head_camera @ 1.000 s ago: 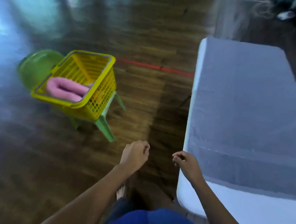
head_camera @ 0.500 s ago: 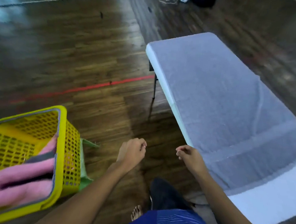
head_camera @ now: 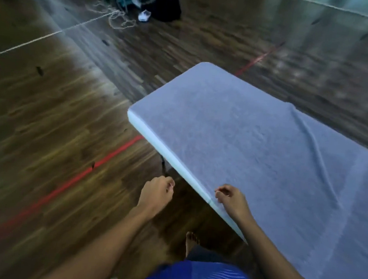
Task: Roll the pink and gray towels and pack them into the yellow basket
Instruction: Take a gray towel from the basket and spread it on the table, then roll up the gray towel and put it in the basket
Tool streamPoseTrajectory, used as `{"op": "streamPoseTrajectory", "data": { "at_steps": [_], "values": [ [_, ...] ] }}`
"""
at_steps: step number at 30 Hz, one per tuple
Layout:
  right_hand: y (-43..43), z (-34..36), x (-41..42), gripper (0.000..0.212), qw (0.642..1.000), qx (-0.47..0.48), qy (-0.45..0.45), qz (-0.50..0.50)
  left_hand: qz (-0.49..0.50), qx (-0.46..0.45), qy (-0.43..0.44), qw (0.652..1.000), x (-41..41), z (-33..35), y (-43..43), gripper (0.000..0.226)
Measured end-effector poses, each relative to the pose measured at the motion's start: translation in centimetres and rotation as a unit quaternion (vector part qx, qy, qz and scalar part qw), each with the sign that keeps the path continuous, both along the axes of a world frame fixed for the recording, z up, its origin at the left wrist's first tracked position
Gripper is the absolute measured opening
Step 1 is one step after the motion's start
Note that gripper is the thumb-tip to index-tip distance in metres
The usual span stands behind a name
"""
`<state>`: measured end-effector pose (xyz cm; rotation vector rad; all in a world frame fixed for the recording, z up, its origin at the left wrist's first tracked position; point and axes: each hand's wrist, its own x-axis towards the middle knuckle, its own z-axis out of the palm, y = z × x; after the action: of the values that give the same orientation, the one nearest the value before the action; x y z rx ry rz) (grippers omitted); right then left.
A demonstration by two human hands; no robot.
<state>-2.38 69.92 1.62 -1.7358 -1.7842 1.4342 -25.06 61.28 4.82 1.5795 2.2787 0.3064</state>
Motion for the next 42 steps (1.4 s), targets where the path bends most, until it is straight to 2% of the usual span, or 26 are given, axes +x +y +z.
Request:
{"op": "streamPoseTrajectory", "data": {
  "at_steps": [6,11,16,20,23,25,37,42],
  "values": [
    [5.0,0.6,-6.5,0.009,0.997,0.008,-0.051,-0.063,-0.088,0.029,0.006,0.996,-8.4,-0.2,10.6,0.02],
    [8.4,-1.5,-13.7,0.014,0.986,0.042,-0.101,-0.129,-0.175,0.004,-0.008,0.985,-17.3,-2.7,19.3,0.02],
    [8.8,-3.4,-20.6,0.032,0.949,0.107,-0.215,-0.206,-0.265,-0.021,0.015,0.964,-25.8,-4.2,25.5,0.025],
    [7.5,-4.9,-23.6,0.05,0.932,0.039,-0.305,-0.189,-0.325,-0.084,0.067,0.94,-31.9,-7.0,29.1,0.049],
    [6.0,-6.5,-23.7,0.059,0.938,-0.011,-0.308,-0.157,-0.372,-0.15,0.073,0.913,-34.8,-9.3,30.1,0.061],
    [5.2,-6.7,-23.3,0.06,0.944,-0.018,-0.294,-0.149,-0.391,-0.158,0.064,0.904,-35.7,-10.0,29.5,0.062],
    [2.7,-6.6,-24.7,0.058,0.94,0.007,-0.293,-0.175,-0.384,-0.101,0.049,0.916,-36.9,-10.0,24.6,0.06],
    [1.4,-6.6,-25.1,0.064,0.938,0.02,-0.303,-0.167,-0.381,-0.093,0.045,0.919,-37.3,-10.1,22.8,0.061]
  ]
}}
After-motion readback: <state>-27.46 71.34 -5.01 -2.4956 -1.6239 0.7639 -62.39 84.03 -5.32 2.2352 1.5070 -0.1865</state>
